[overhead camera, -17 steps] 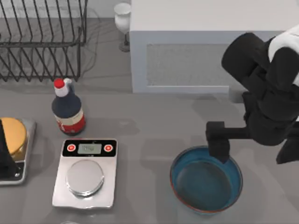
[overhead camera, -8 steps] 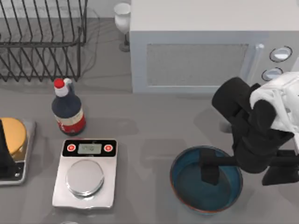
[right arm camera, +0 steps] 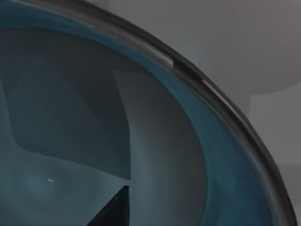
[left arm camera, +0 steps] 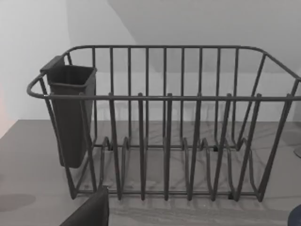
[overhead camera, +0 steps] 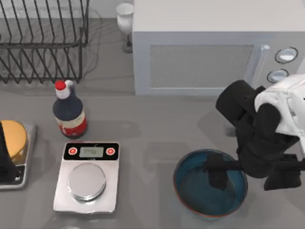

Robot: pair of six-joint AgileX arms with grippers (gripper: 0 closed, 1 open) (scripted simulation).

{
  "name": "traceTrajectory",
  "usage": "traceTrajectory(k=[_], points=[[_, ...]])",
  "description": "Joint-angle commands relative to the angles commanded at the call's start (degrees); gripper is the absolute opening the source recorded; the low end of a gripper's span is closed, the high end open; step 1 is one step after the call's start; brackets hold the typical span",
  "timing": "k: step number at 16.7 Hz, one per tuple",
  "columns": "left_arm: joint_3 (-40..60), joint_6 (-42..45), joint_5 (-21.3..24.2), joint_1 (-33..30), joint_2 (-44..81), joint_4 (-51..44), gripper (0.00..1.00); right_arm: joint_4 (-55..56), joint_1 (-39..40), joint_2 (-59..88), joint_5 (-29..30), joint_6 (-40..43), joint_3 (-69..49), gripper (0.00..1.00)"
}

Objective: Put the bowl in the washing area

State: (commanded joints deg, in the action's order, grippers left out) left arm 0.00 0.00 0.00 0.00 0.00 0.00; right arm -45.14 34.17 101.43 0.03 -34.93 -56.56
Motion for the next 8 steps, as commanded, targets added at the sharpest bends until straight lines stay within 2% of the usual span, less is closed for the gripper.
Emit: traceTrajectory(k=[8], points=[[0.0,0.0,0.0,0.0,0.0,0.0,1.00,0.0,0.0,0.0,0.0,0.0,0.0,0.10]])
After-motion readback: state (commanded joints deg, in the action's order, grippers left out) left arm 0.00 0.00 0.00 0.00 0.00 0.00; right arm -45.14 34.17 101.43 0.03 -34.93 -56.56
